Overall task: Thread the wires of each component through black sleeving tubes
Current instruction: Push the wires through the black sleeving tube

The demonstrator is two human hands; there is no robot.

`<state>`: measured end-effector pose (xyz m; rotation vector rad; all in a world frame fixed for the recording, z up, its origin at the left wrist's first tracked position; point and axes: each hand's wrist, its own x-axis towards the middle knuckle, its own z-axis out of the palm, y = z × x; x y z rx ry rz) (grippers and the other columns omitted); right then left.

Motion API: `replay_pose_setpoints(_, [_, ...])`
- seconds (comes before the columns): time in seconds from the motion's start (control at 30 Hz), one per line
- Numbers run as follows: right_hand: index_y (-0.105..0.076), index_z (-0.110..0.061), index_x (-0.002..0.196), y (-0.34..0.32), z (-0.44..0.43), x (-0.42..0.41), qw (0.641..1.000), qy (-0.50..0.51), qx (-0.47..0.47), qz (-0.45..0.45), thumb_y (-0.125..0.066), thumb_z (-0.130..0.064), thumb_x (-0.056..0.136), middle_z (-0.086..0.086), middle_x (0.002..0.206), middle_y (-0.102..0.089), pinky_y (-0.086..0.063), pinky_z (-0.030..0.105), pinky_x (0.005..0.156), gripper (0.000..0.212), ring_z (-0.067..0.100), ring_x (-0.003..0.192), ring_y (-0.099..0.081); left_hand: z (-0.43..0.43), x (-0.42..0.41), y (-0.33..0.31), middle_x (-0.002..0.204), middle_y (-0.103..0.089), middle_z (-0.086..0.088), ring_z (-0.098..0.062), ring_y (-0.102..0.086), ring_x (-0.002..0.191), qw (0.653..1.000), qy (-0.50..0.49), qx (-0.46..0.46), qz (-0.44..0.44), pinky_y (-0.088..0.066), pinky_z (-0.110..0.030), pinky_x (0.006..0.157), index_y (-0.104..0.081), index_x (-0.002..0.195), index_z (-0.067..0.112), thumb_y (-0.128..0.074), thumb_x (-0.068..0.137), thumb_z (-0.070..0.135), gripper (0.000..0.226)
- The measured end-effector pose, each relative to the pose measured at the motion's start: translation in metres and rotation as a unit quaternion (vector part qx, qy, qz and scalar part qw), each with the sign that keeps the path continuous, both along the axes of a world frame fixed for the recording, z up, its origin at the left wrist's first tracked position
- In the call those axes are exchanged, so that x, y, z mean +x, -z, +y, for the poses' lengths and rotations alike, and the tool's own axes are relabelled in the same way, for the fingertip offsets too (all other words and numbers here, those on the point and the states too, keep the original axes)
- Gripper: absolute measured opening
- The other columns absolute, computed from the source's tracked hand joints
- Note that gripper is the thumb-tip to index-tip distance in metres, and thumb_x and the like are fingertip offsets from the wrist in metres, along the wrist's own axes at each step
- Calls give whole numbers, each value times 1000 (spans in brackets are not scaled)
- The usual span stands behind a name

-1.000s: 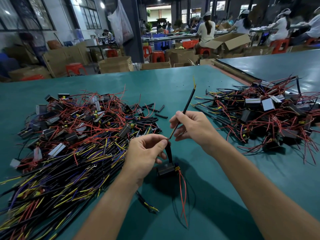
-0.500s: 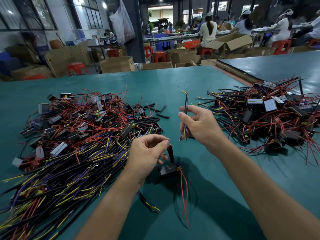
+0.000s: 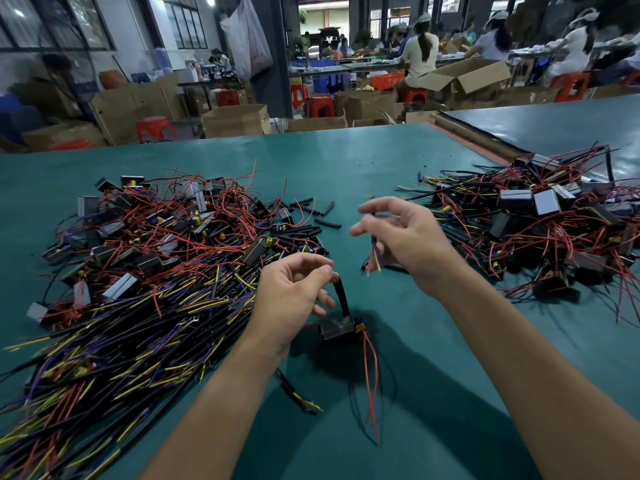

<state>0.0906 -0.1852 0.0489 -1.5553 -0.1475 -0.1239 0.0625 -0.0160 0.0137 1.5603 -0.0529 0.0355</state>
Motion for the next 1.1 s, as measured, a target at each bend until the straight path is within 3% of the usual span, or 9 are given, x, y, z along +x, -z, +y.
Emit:
replay_pose_setpoints(0.07, [-59,-4,103,-6,-4,0,991,-58,111,36,-41,-3,98,13,84,-73,-52,29,47,20,17,40,-51,-1,0,-2,73,-73,-3,-13,-56,44,1000,2,-5,4,-42,-19,40,-66,90,8,-55,94,2,13])
replay_pose_setpoints(0.13, [-59,-2,98,-9,-7,-1,982,-88,165,36,-42,1,95,13,79,-73,-53,26,48,18,15,42,-54,-2,-1,-3,72,-73,-2,-12,-55,44,1000,1,-10,7,-41,-19,40,-65,93,7,-53,95,2,14])
replay_pose_setpoints(0.27, [-61,-7,84,-7,-6,-3,980,-101,171,19,-51,-11,97,5,62,-65,-52,22,47,17,10,43,-53,-4,-3,-5,71,-73,-2,-12,-52,45,1000,-10,-7,-9,-41,-20,42,-70,92,9,-56,94,5,14])
replay_pose_setpoints(0.47, [-60,-7,85,-7,-1,-5,971,-148,188,19,-44,-12,99,4,60,-62,-51,22,48,22,10,44,-52,-3,-5,-7,58,-65,6,-8,-47,43,996,-43,-1,-82,-37,-18,41,-76,81,18,-72,84,12,8])
replay_pose_setpoints(0.57, [-61,-6,88,-7,-1,-7,964,-191,184,25,-50,-16,90,4,60,-61,-51,25,51,15,11,44,-51,-3,-8,-9,61,-65,3,-9,-47,45,993,-36,-35,-109,-37,-19,41,-77,88,16,-73,83,10,8])
replay_pose_setpoints(0.77, [-56,-8,89,-8,-1,-7,957,-214,189,54,-51,-20,78,4,55,-59,-51,25,52,17,13,42,-49,-2,-10,-15,69,-72,-2,-7,-48,42,984,-24,-96,-145,-37,-18,39,-75,85,16,-72,75,16,10])
replay_pose_setpoints(0.87, [-55,-10,87,-7,-2,-6,955,-214,193,68,-50,-21,78,4,57,-60,-51,25,53,16,13,44,-50,-1,-12,-16,74,-74,-2,-9,-48,44,984,7,-103,-148,-38,-19,41,-74,87,14,-68,81,7,11])
replay_pose_setpoints(0.97, [-54,-11,82,-8,-3,-5,954,-205,203,78,-50,-21,75,3,59,-59,-51,25,54,12,13,47,-49,1,-12,-18,83,-75,-8,-12,-49,45,985,47,-120,-116,-37,-20,42,-78,84,15,-59,89,-3,26])
replay_pose_setpoints(1.1, [-49,-13,78,-7,-5,-3,959,-186,197,80,-42,-12,84,0,53,-53,-47,23,51,10,12,48,-44,5,-13,-22,86,-74,-10,-14,-52,47,980,111,-156,-56,-37,-20,42,-79,83,18,-53,80,13,26])
